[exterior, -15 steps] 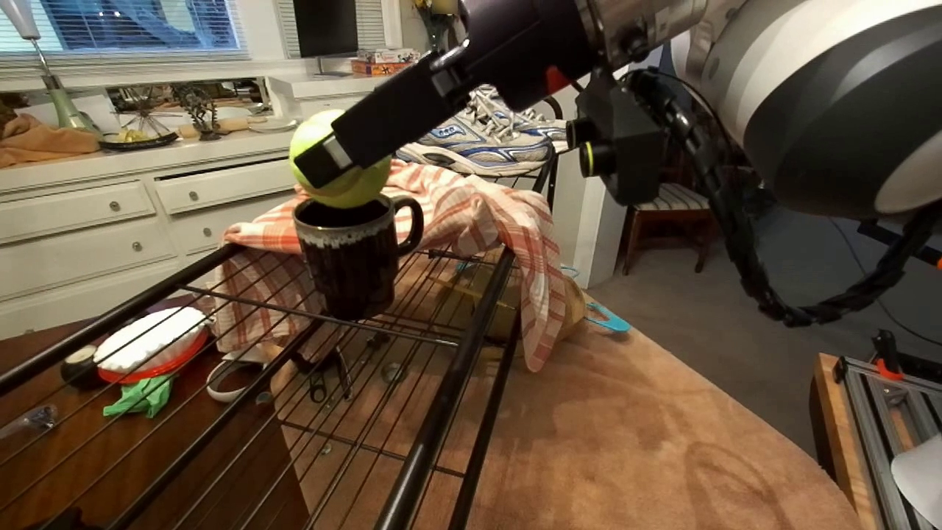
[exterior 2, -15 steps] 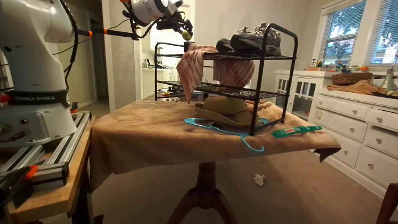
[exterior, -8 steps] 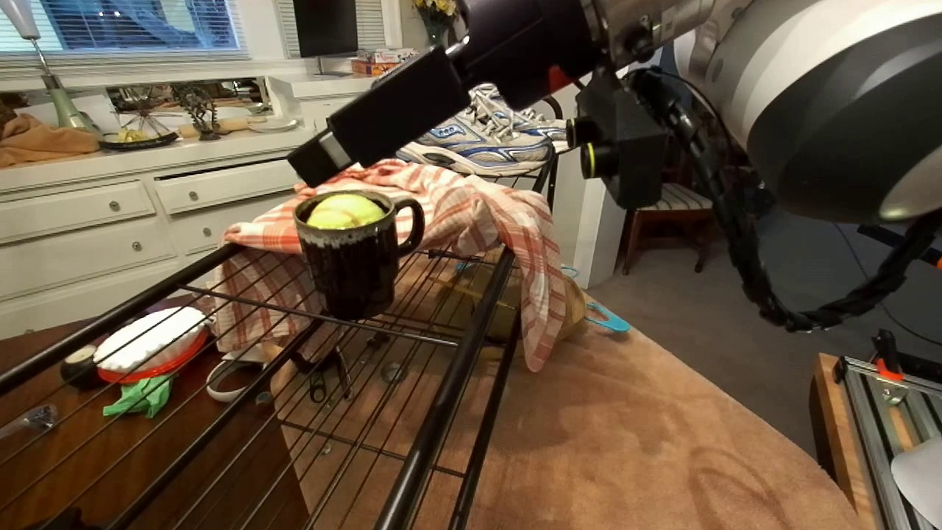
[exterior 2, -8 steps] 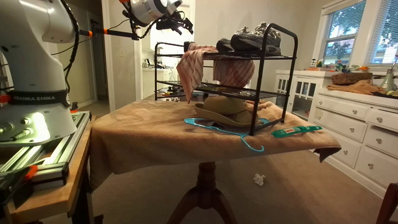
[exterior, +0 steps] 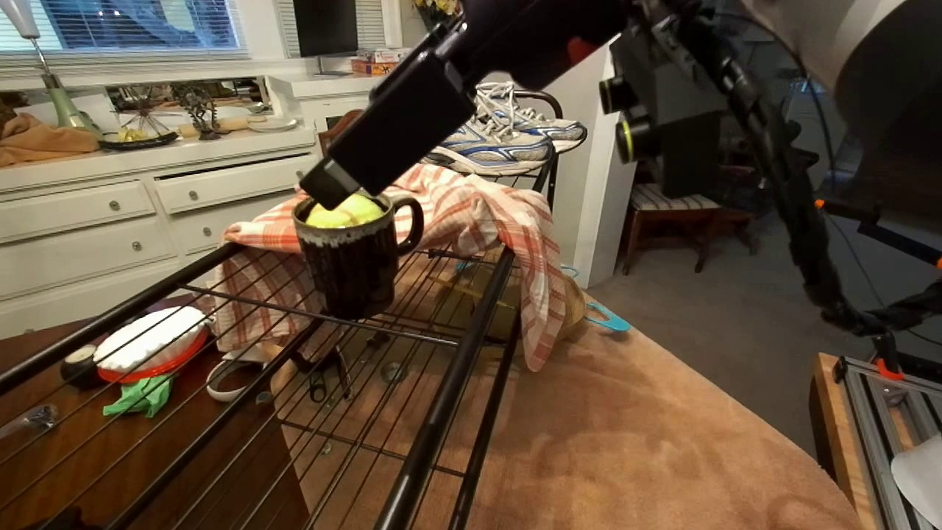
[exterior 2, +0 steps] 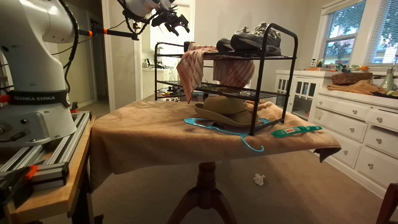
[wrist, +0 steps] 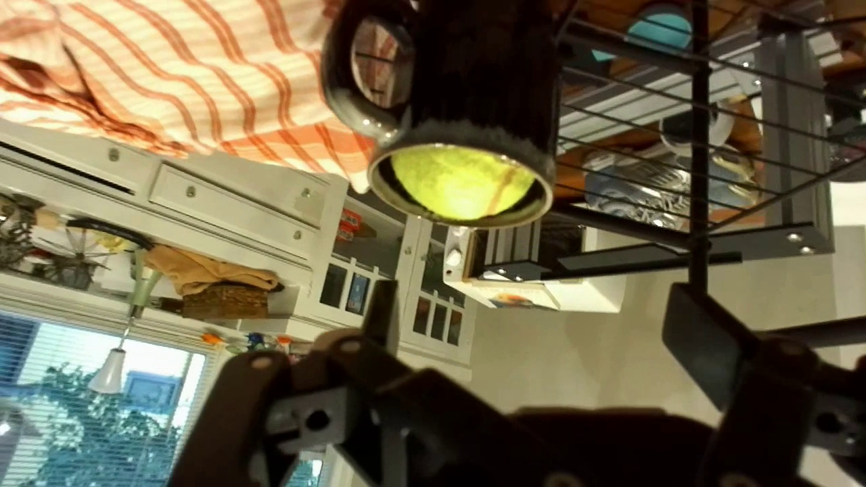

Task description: Place the tennis ball in the brown mug.

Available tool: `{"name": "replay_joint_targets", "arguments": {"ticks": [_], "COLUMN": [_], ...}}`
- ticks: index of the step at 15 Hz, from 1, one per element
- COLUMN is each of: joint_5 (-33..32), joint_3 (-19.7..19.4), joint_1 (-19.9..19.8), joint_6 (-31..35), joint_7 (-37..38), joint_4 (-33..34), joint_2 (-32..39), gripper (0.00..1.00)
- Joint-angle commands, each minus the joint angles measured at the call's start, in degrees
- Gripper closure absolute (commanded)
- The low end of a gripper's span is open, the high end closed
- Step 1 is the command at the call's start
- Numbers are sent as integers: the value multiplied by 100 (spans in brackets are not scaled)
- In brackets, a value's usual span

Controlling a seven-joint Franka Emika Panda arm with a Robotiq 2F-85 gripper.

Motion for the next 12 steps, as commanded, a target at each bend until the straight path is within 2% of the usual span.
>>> {"name": "replay_joint_targets", "arguments": {"ticks": [1,3,4,5,9,12], "joint_5": [311,587,448,568,1305,1659], "joint_3": [-408,-826,-1295,-1642,-3186,-4002], "joint_1": [470,857,1316,1673,3165,3895], "joint_6": [-1524,-2436,-2904,-3240,-3815,-3945], "joint_7": [-265,-581,-550,-697,-1402,-1754], "joint_4": [353,583,678,781,811,713], "joint_2": [-590,-817,-807,-776,-930,-1143], "gripper": [0,0,0,0,0,0]}}
